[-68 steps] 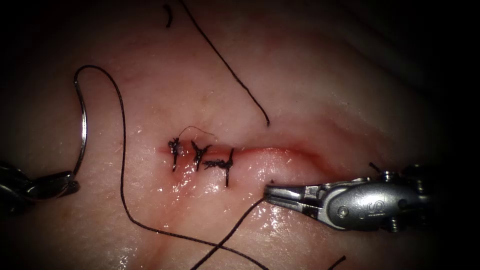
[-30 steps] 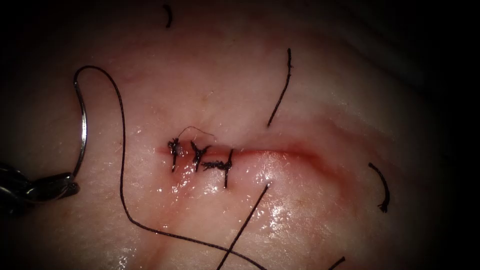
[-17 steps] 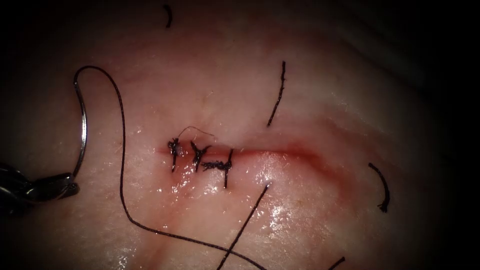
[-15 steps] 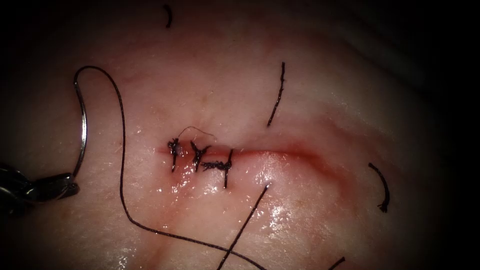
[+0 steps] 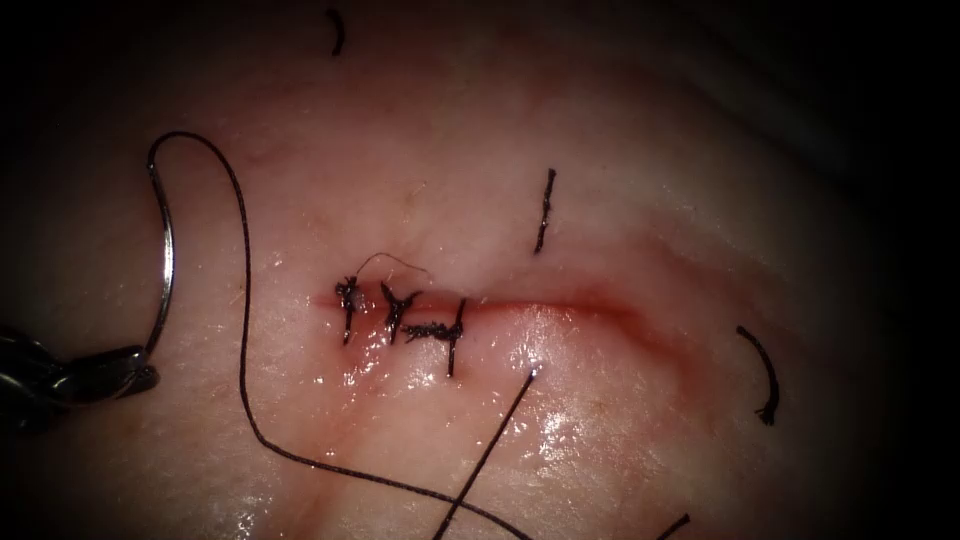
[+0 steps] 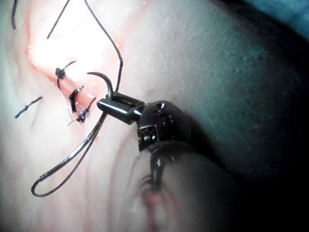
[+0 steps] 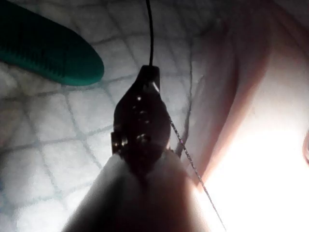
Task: Wound Closure
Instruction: Pull the suture through the wound with the right needle driver until a short end is left, then adjust the suture tail with the right tool, then set down the needle from left left gripper
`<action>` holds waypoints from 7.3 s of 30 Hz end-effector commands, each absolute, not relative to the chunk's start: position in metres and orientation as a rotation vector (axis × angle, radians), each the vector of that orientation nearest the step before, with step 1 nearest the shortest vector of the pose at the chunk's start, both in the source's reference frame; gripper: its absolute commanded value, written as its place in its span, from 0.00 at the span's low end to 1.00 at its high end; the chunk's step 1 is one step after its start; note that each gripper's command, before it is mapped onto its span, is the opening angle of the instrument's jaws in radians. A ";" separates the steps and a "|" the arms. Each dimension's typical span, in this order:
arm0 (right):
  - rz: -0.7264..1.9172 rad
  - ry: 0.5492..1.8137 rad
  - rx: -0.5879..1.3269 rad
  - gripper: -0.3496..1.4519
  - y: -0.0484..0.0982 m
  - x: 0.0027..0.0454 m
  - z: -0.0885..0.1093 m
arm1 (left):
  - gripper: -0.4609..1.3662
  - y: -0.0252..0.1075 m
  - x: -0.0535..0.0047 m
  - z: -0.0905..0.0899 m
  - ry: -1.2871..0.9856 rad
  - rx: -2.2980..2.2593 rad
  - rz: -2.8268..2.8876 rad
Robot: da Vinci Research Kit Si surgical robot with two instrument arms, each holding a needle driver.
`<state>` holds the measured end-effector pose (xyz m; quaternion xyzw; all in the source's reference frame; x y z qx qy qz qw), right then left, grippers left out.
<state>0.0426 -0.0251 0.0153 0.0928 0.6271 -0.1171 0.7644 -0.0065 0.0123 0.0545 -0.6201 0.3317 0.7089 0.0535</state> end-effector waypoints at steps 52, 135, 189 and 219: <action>1.152 1.149 0.284 0.75 0.013 0.0175 0.034 | 0.06 0.012 -0.0065 0.055 1.011 -1.886 2.163; 1.331 0.958 0.431 0.00 0.015 0.0234 0.045 | 0.06 0.012 -0.0063 0.054 1.015 -1.888 2.165; 1.127 1.191 0.250 0.81 0.010 0.0136 0.034 | 0.06 0.018 -0.0077 0.055 0.778 -1.868 2.193; 1.081 1.193 0.219 0.72 0.006 0.0143 0.031 | 0.83 0.015 -0.0025 0.055 -0.043 -1.319 2.342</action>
